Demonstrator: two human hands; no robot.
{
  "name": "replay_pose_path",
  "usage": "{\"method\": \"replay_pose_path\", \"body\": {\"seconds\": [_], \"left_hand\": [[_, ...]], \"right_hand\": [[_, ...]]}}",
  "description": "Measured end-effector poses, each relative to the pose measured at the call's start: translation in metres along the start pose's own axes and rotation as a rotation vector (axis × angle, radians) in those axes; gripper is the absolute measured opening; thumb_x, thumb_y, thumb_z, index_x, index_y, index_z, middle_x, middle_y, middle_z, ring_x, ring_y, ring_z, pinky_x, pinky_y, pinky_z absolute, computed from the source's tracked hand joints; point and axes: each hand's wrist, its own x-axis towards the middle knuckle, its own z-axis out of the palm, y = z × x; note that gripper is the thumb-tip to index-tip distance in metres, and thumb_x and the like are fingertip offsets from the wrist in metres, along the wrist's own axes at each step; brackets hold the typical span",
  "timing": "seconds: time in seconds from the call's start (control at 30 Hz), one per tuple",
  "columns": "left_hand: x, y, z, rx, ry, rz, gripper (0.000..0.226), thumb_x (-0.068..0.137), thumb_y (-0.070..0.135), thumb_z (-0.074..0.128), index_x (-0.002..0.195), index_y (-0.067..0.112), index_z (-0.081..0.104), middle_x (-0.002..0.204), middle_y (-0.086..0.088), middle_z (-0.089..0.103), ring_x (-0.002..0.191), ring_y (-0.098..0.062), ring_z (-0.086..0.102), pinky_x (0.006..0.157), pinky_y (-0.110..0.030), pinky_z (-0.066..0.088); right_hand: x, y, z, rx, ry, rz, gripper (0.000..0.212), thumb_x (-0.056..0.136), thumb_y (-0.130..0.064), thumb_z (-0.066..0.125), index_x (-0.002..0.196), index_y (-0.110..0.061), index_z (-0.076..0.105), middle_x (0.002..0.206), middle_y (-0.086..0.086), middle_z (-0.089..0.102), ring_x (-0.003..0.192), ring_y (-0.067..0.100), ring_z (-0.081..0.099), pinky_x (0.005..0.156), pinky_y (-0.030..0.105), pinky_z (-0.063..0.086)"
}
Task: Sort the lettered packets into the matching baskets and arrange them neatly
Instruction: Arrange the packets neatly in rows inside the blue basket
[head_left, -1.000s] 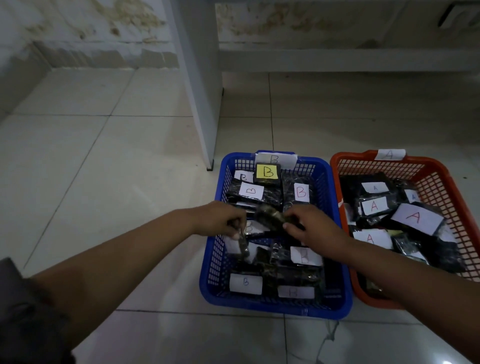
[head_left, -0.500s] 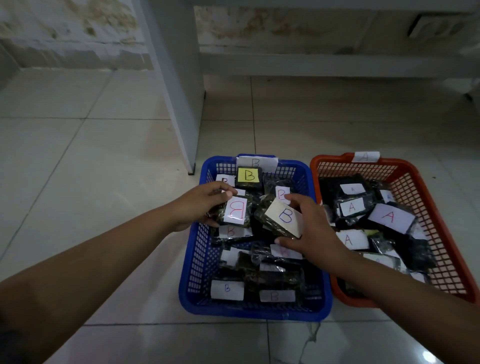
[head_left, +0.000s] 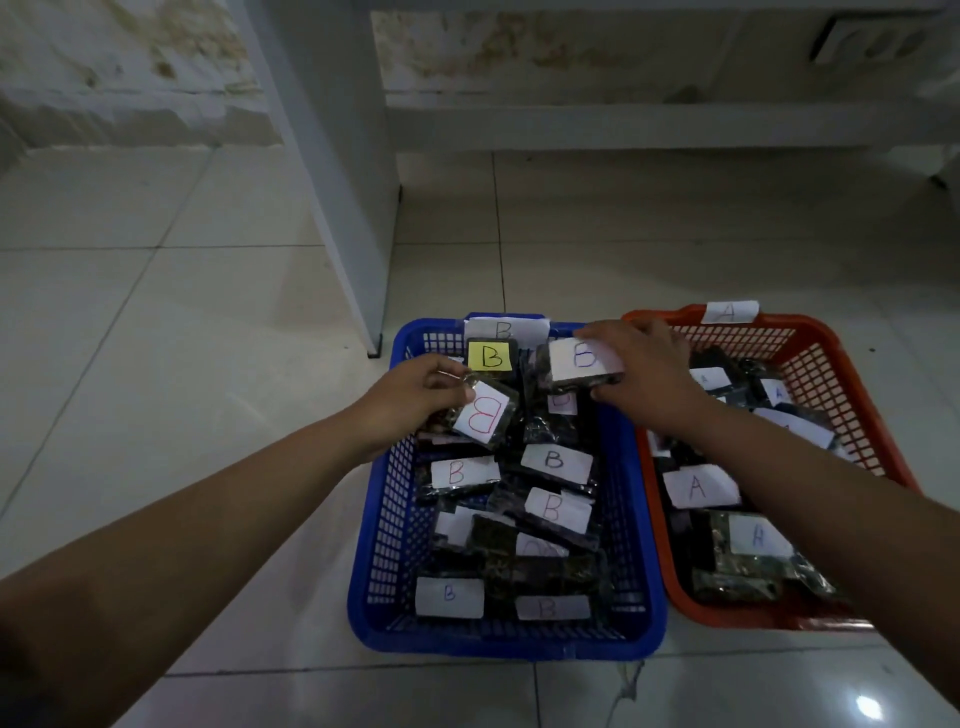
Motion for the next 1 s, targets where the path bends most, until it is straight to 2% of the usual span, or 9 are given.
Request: {"method": "replay_pose_path", "body": {"seconds": [0.07,0.17,0.27,0.37,0.53,0.7,0.87,0.93,1.0], "left_hand": [[0.005,0.002,0.002,0.011,0.02,0.029,0.028,0.087,0.02,0.064,0.114,0.02,0.057,0.107,-0.002,0.068,0.095,-0.017,0.066,0.081,-0.032,0.055],[0.007,0.002,0.005,0.0,0.032,0.074,0.03,0.089,0.018,0.061,0.118,0.019,0.058,0.109,-0.001,0.066,0.095,-0.014,0.065,0.069,-0.02,0.054],[0.01,-0.002,0.008,-0.021,0.021,0.07,0.027,0.089,0.016,0.06,0.116,0.023,0.059,0.11,-0.001,0.066,0.096,-0.015,0.065,0.075,-0.026,0.055],[0.014,-0.005,0.01,-0.09,0.011,0.034,0.027,0.09,0.015,0.059,0.115,0.024,0.058,0.108,-0.001,0.067,0.091,-0.016,0.067,0.069,-0.027,0.057],[0.022,-0.007,0.017,-0.143,0.0,0.018,0.026,0.091,0.016,0.058,0.115,0.023,0.055,0.109,-0.002,0.067,0.094,-0.018,0.067,0.067,-0.025,0.056],[0.029,-0.004,0.025,-0.131,-0.018,0.028,0.028,0.091,0.012,0.057,0.117,0.022,0.056,0.109,0.0,0.067,0.095,-0.016,0.066,0.071,-0.027,0.058],[0.035,0.0,0.031,-0.093,-0.008,0.048,0.03,0.092,0.011,0.055,0.121,0.021,0.055,0.111,-0.001,0.065,0.096,-0.014,0.065,0.067,-0.021,0.057],[0.038,0.002,0.035,-0.046,-0.004,0.072,0.032,0.094,0.011,0.053,0.123,0.023,0.054,0.113,0.0,0.063,0.096,-0.013,0.063,0.067,-0.02,0.056],[0.041,0.005,0.04,-0.01,-0.009,0.097,0.034,0.094,0.011,0.053,0.126,0.021,0.052,0.113,0.0,0.062,0.097,-0.012,0.063,0.069,-0.021,0.056]], "right_hand": [[0.012,-0.003,0.008,-0.03,-0.061,-0.024,0.053,0.079,-0.024,0.066,0.128,-0.033,0.049,0.134,0.0,0.048,0.129,0.025,0.028,0.104,0.039,0.016],[0.021,-0.005,0.024,-0.07,-0.093,-0.044,0.051,0.08,-0.025,0.066,0.127,-0.034,0.048,0.135,0.002,0.047,0.127,0.027,0.028,0.102,0.039,0.02],[0.026,-0.003,0.035,-0.113,-0.029,-0.076,0.053,0.08,-0.021,0.067,0.129,-0.027,0.047,0.132,0.0,0.05,0.12,0.025,0.035,0.096,0.034,0.023],[0.03,0.007,0.047,-0.215,0.0,-0.083,0.06,0.074,-0.027,0.072,0.127,-0.023,0.045,0.128,0.001,0.051,0.118,0.024,0.044,0.097,0.034,0.027],[0.023,0.017,0.067,-0.437,0.046,-0.084,0.055,0.06,-0.03,0.082,0.106,-0.013,0.056,0.115,0.008,0.057,0.119,0.03,0.048,0.103,0.05,0.032],[0.024,0.019,0.066,-0.411,0.068,-0.015,0.057,0.073,-0.04,0.071,0.122,-0.016,0.053,0.13,0.009,0.042,0.121,0.03,0.033,0.101,0.049,0.025],[0.024,0.021,0.062,-0.462,-0.091,0.0,0.068,0.087,-0.053,0.048,0.143,-0.021,0.027,0.138,0.002,0.034,0.129,0.027,0.021,0.104,0.054,0.019],[0.025,0.019,0.056,-0.412,-0.098,0.013,0.067,0.089,-0.047,0.046,0.145,-0.02,0.022,0.139,0.003,0.035,0.129,0.026,0.023,0.104,0.052,0.021],[0.023,0.017,0.043,-0.175,0.004,0.042,0.059,0.092,-0.034,0.047,0.145,-0.02,0.026,0.135,0.004,0.042,0.125,0.023,0.034,0.102,0.046,0.027]]}}
